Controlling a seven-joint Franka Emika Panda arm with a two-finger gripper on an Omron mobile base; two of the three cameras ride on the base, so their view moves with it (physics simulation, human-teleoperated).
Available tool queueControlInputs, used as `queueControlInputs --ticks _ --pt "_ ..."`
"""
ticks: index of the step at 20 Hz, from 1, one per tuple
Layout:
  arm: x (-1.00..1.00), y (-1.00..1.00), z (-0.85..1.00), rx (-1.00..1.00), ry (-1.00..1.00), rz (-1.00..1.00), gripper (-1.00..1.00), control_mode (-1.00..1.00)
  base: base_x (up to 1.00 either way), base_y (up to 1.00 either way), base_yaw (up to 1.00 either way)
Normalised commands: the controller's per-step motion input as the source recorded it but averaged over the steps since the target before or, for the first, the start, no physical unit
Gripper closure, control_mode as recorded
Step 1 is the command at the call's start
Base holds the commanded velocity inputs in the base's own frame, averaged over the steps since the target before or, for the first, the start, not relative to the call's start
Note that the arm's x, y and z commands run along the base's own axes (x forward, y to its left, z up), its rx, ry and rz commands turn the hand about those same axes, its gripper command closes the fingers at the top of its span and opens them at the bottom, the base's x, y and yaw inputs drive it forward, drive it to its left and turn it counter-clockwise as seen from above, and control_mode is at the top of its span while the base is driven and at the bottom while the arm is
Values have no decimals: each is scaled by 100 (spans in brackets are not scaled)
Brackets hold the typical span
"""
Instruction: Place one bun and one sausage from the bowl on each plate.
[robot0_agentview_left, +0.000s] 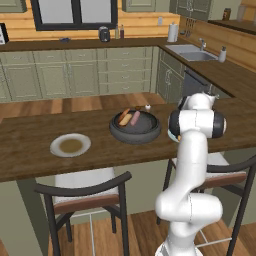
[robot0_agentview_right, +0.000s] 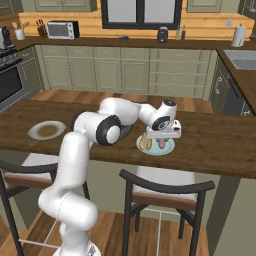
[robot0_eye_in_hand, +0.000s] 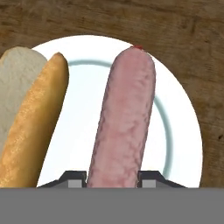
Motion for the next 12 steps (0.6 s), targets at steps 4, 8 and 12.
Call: queueControlInputs --ticks 4,8,12 --pt "0 0 -16 0 0 0 -100 -100 0 0 0" --pt "6 0 0 0 0 0 -100 -100 0 0 0" --pt "13 0 14 1 0 0 -100 -100 0 0 0"
